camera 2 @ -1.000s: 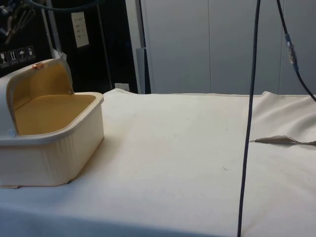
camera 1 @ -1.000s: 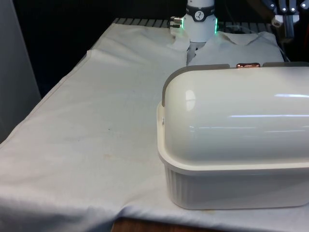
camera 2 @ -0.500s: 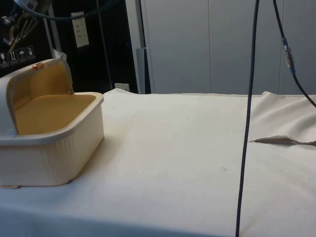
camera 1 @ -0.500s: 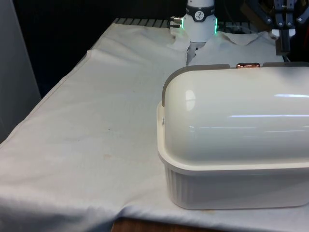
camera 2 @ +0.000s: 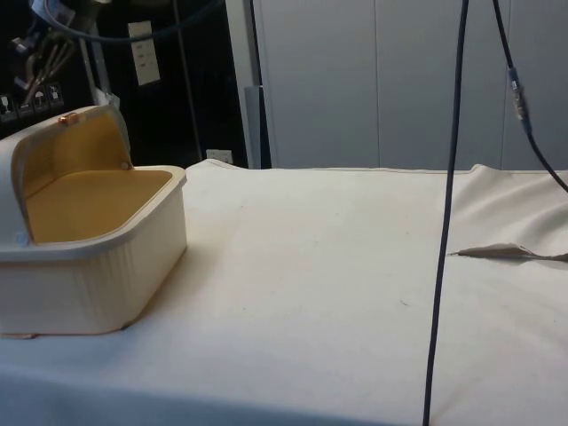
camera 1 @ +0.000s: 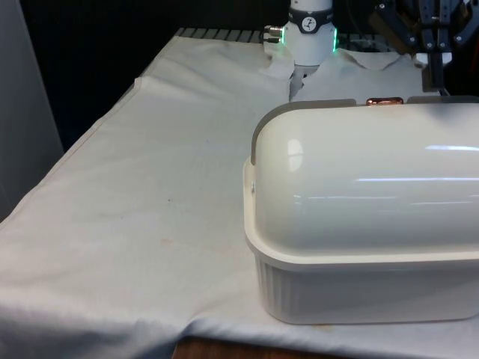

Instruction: Open the lid, then close it.

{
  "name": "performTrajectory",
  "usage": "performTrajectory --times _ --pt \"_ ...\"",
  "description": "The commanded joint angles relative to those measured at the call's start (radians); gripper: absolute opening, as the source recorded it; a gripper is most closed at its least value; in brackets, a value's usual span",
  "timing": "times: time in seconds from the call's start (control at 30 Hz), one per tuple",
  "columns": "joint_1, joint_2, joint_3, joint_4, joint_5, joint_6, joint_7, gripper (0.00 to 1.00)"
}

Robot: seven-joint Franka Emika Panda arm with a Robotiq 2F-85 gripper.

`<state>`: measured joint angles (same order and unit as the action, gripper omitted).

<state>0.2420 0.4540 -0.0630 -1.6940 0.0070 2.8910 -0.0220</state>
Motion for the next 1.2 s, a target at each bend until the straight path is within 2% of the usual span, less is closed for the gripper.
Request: performTrajectory --times 0.0,0.07,0.1,0.33,1.17 --pt "-0.001 -0.014 0.0 -0.019 0.0 0.004 -0.002 0.0" --pt "-0.001 -0.006 -0.001 -0.009 0.0 0.0 -0.001 0.0" --pt "-0.002 -0.022 -0.001 -0.032 0.0 0.004 -0.003 0.0" --pt "-0.003 -0.032 -0.001 -0.057 0.001 0.005 -0.005 0.0" --pt "-0.007 -0.031 -0.006 -0.085 0.001 0.001 -0.01 0.0"
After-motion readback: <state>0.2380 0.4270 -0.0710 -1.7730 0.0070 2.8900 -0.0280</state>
